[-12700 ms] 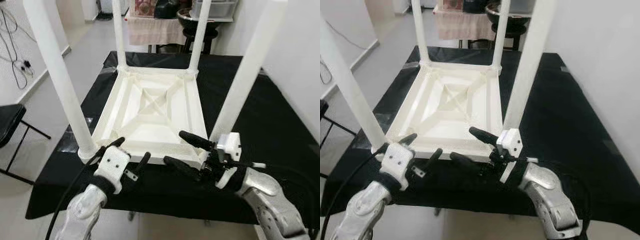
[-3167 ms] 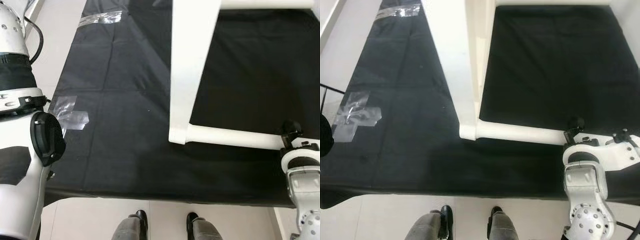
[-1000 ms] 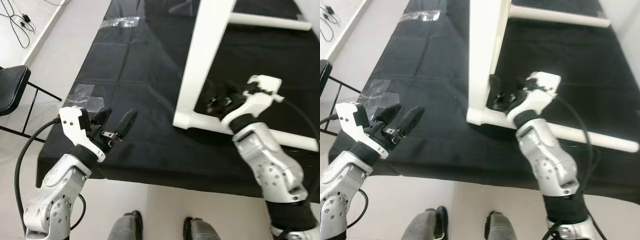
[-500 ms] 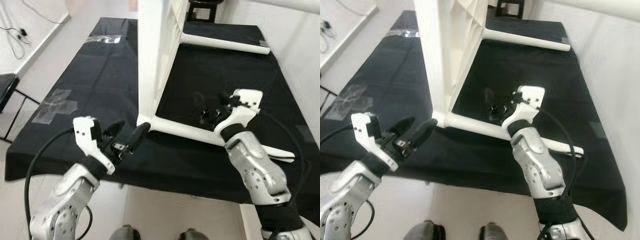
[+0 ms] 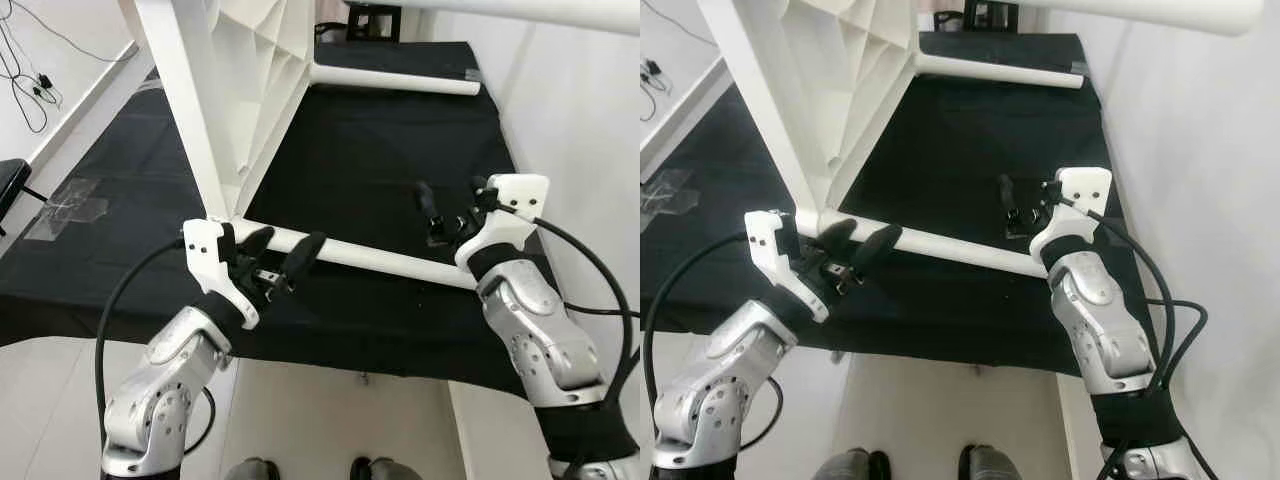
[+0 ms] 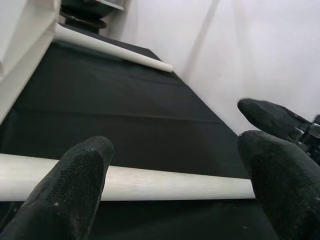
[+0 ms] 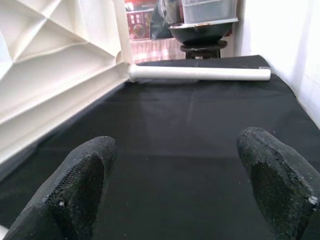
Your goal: Building children table
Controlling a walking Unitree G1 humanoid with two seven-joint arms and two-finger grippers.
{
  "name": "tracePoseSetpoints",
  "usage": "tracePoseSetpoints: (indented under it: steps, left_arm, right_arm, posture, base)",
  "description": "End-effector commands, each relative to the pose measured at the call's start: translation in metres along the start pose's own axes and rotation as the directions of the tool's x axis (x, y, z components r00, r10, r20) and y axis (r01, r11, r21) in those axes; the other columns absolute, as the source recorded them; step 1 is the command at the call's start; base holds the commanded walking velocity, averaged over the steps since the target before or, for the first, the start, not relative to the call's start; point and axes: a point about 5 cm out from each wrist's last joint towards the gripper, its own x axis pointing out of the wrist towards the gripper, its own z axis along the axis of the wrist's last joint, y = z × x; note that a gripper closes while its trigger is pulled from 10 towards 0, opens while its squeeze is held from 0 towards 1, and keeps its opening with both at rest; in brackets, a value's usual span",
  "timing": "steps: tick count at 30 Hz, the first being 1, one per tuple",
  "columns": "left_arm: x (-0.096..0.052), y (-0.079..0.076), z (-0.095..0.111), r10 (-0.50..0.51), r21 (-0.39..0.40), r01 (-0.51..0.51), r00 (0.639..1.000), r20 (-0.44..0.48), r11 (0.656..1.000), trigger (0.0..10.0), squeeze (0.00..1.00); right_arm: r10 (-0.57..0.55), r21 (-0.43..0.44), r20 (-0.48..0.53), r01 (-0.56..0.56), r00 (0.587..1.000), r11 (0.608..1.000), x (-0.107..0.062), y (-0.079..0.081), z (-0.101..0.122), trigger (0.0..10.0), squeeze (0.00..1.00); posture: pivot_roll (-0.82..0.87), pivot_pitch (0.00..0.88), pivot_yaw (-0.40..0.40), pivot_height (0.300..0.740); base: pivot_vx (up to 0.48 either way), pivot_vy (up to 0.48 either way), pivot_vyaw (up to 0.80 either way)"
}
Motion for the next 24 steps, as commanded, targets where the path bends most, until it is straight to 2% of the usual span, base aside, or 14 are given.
tracePoseSetpoints:
  steps: [1,4,5,7,13,17,20,24]
  left_arm:
    - [-0.001,0.005,-0.002,0.026,0.029,-0.025,1.000,-0.013,0.999,10.0,0.00]
    - [-0.003,0.012,-0.011,0.076,0.112,-0.070,0.996,-0.048,0.991,10.0,0.00]
    - [-0.003,0.012,-0.011,0.076,0.112,-0.070,0.996,-0.048,0.991,10.0,0.00]
    - [-0.009,0.019,-0.019,0.117,0.165,-0.103,0.990,-0.078,0.981,10.0,0.00]
    - [-0.012,0.025,-0.020,0.173,0.204,-0.156,0.983,-0.067,0.966,10.0,0.00]
    - [-0.009,0.023,-0.019,0.163,0.217,-0.149,0.985,-0.051,0.965,10.0,0.00]
    - [0.009,0.012,-0.010,0.118,0.220,-0.117,0.993,0.009,0.968,10.0,0.00]
    - [0.013,0.010,-0.008,0.106,0.240,-0.106,0.994,0.015,0.965,10.0,0.00]
  right_arm:
    - [0.003,-0.002,-0.018,-0.003,1.000,1.000,-0.001,0.002,-0.007,10.0,0.00]
    - [-0.048,-0.046,-0.066,0.045,0.997,0.998,-0.009,-0.005,-0.024,10.0,0.00]
    - [-0.048,-0.046,-0.066,0.045,0.997,0.998,-0.009,-0.005,-0.024,10.0,0.00]
    - [-0.079,-0.038,-0.086,0.076,0.993,0.996,-0.018,-0.006,-0.036,10.0,0.00]
    - [-0.080,-0.024,-0.105,0.077,0.991,0.997,-0.030,0.002,-0.046,10.0,0.00]
    - [-0.079,-0.028,-0.101,0.076,0.992,0.997,-0.026,0.003,-0.045,10.0,0.00]
    - [-0.105,-0.013,-0.088,0.104,0.991,0.994,-0.013,0.000,-0.042,10.0,0.00]
    - [-0.103,-0.011,-0.084,0.103,0.991,0.995,-0.008,0.002,-0.041,10.0,0.00]
  posture:
    - [-0.03,0.161,0.002,0.740]
    - [-0.04,0.160,0.005,0.740]
    - [-0.04,0.160,0.005,0.740]
    - [-0.04,0.159,0.008,0.740]
    - [-0.04,0.156,0.013,0.740]
    - [-0.03,0.150,0.012,0.740]
    - [-0.03,0.140,0.020,0.740]
    - [-0.03,0.142,0.024,0.740]
  base:
    - [0.000,0.000,0.00]
    - [0.000,0.000,0.00]
    - [0.000,0.000,0.00]
    - [0.000,0.000,0.00]
    - [0.000,0.000,0.00]
    - [0.000,0.000,0.00]
    - [0.000,0.000,0.00]
    - [0.000,0.000,0.00]
